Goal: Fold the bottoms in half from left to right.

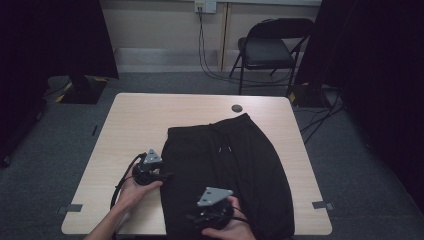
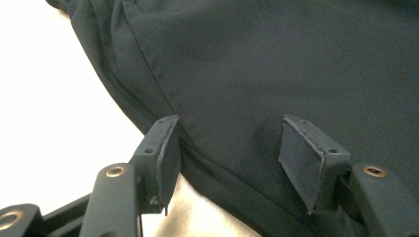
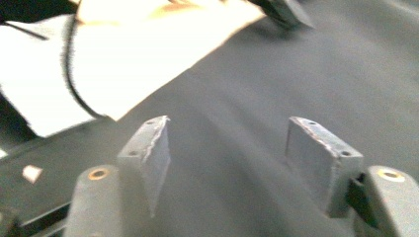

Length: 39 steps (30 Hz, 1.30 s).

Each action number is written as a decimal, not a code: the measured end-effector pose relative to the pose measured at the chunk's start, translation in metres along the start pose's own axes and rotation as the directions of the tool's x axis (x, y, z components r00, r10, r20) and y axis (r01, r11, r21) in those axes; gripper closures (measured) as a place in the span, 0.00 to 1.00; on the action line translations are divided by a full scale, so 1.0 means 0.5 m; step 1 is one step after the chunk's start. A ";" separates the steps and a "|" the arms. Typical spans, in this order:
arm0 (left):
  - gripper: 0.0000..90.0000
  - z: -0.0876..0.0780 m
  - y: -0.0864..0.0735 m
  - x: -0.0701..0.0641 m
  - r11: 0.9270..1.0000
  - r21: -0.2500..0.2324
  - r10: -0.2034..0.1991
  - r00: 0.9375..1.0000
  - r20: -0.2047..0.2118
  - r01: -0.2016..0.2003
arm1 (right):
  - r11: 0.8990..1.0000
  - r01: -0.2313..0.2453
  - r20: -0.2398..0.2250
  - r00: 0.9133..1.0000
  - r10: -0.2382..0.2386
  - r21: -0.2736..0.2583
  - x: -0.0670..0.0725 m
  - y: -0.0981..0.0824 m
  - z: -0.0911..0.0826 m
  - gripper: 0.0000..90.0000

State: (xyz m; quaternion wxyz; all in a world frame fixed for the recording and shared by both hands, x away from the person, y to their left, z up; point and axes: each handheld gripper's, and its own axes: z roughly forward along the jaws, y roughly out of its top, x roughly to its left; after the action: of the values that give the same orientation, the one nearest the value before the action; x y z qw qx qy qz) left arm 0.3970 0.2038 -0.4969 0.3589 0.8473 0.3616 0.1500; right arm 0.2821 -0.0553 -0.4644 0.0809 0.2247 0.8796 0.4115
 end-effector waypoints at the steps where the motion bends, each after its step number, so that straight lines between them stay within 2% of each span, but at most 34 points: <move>1: 0.46 0.000 0.001 -0.001 1.000 0.002 -0.001 1.000 -0.004 0.001 | 1.000 0.022 -0.041 0.999 -0.022 0.010 0.028 0.023 0.031 0.42; 2: 0.47 0.000 0.001 -0.001 1.000 0.002 -0.001 1.000 -0.004 0.001 | 1.000 0.022 -0.041 0.999 -0.022 0.010 0.028 0.023 0.031 0.42; 3: 0.47 0.000 0.000 -0.001 1.000 -0.001 -0.009 1.000 0.005 0.009 | 0.999 0.047 -0.075 0.996 -0.045 0.028 0.054 0.038 0.064 0.42; 4: 0.47 0.000 0.000 -0.001 1.000 -0.001 -0.009 1.000 0.005 0.009 | 0.999 0.047 -0.075 0.996 -0.045 0.028 0.054 0.038 0.064 0.42; 5: 0.47 0.000 0.000 0.001 1.000 -0.001 -0.005 1.000 0.010 0.005 | 0.998 0.057 -0.095 0.994 -0.053 0.040 0.072 0.044 0.095 0.45; 6: 0.47 0.000 0.000 0.001 1.000 -0.001 -0.005 1.000 0.010 0.005 | 0.997 0.056 -0.106 0.993 -0.051 0.048 0.077 0.045 0.109 0.45; 10: 0.46 0.000 0.002 0.001 1.000 0.006 -0.007 1.000 0.007 0.007 | 0.996 0.057 -0.100 0.994 -0.051 0.066 0.086 0.042 0.140 0.45; 12: 0.45 0.001 0.003 0.002 1.000 0.007 -0.009 1.000 0.008 0.009 | 0.996 0.065 -0.081 0.995 -0.060 0.062 0.092 0.039 0.154 0.45; 16: 0.41 0.000 0.005 0.004 0.999 0.016 -0.036 0.999 0.010 0.035 | 0.995 0.090 -0.030 0.996 -0.088 0.054 0.098 0.035 0.154 0.52; 20: 0.39 -0.004 0.006 0.013 0.998 0.010 -0.063 0.998 0.007 0.063 | 0.996 0.080 -0.005 0.997 -0.080 0.048 0.088 0.026 0.140 0.75; 21: 0.38 -0.005 0.005 0.014 0.998 0.005 -0.070 0.998 0.005 0.070 | 0.996 0.078 0.011 0.997 -0.079 0.047 0.084 0.024 0.135 0.83; 23: 0.38 -0.008 0.005 0.017 0.996 -0.007 -0.085 0.996 -0.002 0.085 | 0.996 0.078 0.036 0.996 -0.079 0.054 0.078 0.020 0.128 0.92; 25: 0.38 -0.011 0.006 0.017 0.996 -0.019 -0.089 0.996 -0.006 0.088 | 0.998 0.055 0.041 0.998 -0.056 0.028 0.065 0.020 0.112 0.97; 29: 0.37 -0.010 0.008 0.014 0.995 -0.019 -0.096 0.995 0.006 0.096 | 0.999 0.034 0.088 0.996 -0.033 -0.010 0.034 0.025 0.055 0.97; 32: 0.35 -0.005 0.009 0.009 0.996 -0.010 -0.091 0.996 0.017 0.091 | 0.999 0.026 0.122 0.992 -0.029 0.032 0.006 0.001 0.029 0.97; 35: 0.35 0.003 0.013 0.001 0.998 0.011 -0.065 0.998 0.010 0.065 | 0.999 -0.009 0.111 0.994 0.004 0.045 -0.006 -0.034 0.035 0.93; 37: 0.35 0.006 0.013 -0.003 0.998 0.018 -0.068 0.998 0.010 0.067 | 0.999 -0.025 0.111 0.994 0.021 0.039 -0.007 -0.046 0.047 0.85; 39: 0.35 0.008 0.013 -0.004 0.998 0.032 -0.049 0.999 0.001 0.049 | 0.999 -0.031 0.124 0.992 0.027 0.025 -0.007 -0.043 0.054 0.74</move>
State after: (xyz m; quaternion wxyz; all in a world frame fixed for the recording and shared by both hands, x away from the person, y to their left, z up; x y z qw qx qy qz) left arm 0.4012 0.1973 -0.4949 0.3494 0.8438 0.3844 0.1347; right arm 0.2867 -0.0505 -0.4983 0.1263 0.2636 0.8750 0.3859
